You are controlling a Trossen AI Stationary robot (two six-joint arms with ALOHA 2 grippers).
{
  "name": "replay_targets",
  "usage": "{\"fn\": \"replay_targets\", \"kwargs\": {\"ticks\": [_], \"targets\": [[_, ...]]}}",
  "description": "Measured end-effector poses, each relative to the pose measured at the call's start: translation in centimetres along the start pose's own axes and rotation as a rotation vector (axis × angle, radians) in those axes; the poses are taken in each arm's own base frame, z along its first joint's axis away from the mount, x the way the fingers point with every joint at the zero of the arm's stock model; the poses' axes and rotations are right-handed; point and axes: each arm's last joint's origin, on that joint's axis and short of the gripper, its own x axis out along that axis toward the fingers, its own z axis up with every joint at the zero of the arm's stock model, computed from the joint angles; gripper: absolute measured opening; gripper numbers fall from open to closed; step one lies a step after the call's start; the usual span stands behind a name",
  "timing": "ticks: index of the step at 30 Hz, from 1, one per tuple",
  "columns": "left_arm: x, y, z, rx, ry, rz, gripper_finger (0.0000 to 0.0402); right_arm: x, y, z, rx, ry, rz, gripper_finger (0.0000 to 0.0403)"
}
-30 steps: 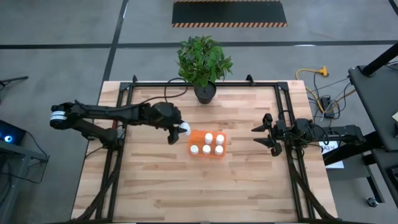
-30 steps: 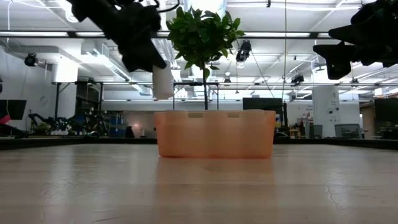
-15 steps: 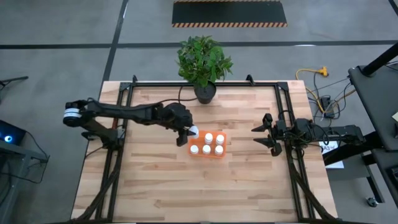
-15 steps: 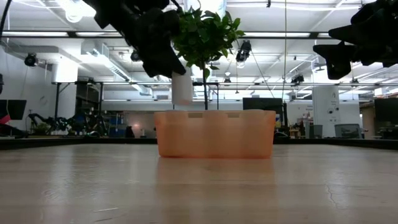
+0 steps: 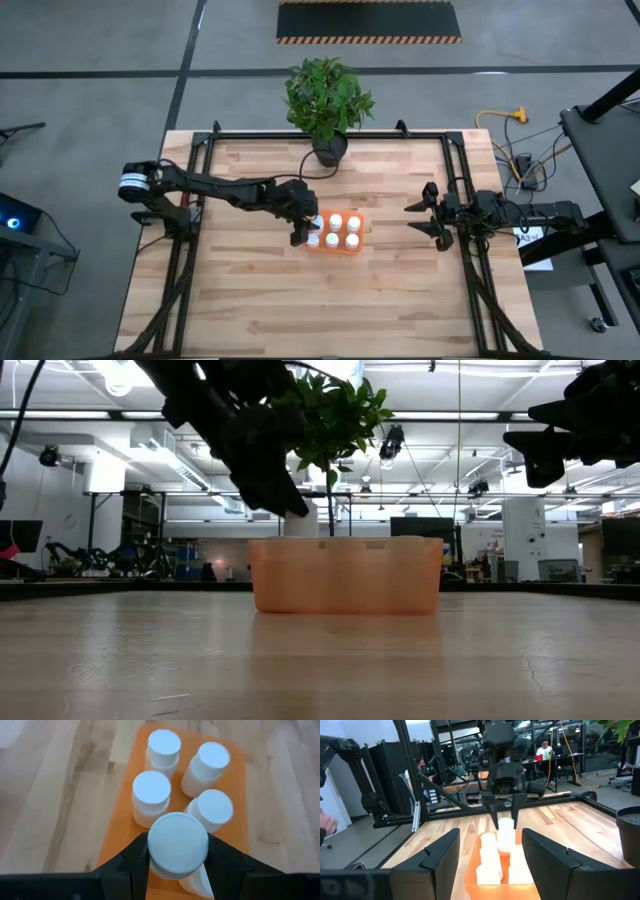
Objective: Pick and place pill bottles into a basket
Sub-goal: Put the white pill bottle into the orange bin, then return to Home Position
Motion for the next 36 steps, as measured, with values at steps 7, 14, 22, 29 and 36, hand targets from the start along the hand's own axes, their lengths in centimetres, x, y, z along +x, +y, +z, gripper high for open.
{"fn": "replay_targets", "kwargs": {"ticks": [7, 14, 22, 29, 36], "targets": [[0.5, 0.4, -1.0, 0.002, 0.025, 0.057, 0.0139, 0.0, 0.0, 0.0, -0.001, 0.003, 0.000, 0.0203], [0.6, 0.6, -1.3, 0.006, 0.015, 0.112, 0.0139, 0.1, 0.0, -0.1, 0.001, 0.009, 0.000, 0.0203], [0.6, 0.6, -1.2, 0.006, 0.003, 0.112, 0.0139, 0.1, 0.0, -0.1, -0.001, 0.009, 0.000, 0.0203], [0.6, 0.6, -1.2, 0.006, 0.006, 0.122, 0.0175, 0.0, 0.0, -0.1, 0.000, 0.009, 0.000, 0.0203], [0.6, 0.7, -1.2, 0.006, 0.007, 0.139, 0.0196, 0.0, 0.0, -0.1, -0.001, 0.008, 0.000, 0.0203]]}}
